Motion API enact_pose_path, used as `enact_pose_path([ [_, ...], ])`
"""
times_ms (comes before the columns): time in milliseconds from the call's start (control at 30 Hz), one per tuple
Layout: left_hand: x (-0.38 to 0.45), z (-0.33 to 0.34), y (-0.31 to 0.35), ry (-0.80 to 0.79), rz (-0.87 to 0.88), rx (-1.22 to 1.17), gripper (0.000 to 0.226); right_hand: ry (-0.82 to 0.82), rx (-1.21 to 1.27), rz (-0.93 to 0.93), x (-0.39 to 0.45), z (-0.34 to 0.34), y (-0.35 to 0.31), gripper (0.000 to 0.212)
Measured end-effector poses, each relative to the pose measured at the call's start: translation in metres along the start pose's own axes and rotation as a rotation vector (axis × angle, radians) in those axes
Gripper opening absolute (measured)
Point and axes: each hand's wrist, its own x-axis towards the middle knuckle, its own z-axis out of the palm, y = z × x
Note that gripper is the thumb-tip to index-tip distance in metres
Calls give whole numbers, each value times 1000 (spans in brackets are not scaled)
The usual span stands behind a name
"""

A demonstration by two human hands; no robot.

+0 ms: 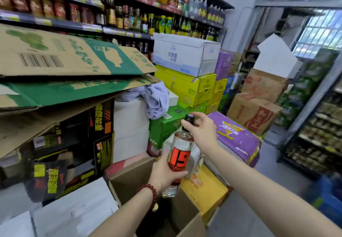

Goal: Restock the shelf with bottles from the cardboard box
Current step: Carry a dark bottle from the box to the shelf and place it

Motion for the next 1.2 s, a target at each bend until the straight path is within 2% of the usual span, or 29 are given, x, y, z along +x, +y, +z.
enact_pose_path([
  [300,-66,30,32,-235,54,-41,60,-25,87,214,-86,-58,2,21],
  [400,-85,50,46,-338,84,-86,60,97,140,302,-115,-84,2,14],
  [533,-117,82,65,-502,117,-130,62,236,103,353,-157,-129,-6,27],
  [633,-148,109,81,-597,147,-125,67,342,93,357,-196,-163,-10,25],
  [833,-239,156,113,-693,249,-71,59,557,-19,346,-297,-230,-19,16],
  [900,-272,169,123,-755,261,-78,62,616,-48,363,-332,-250,-24,19],
  [1033,-338,192,141,-904,299,-128,59,750,-58,365,-403,-283,-39,11],
  [1200,-412,214,156,-1073,345,-154,55,911,-140,433,-483,-313,-67,24],
])
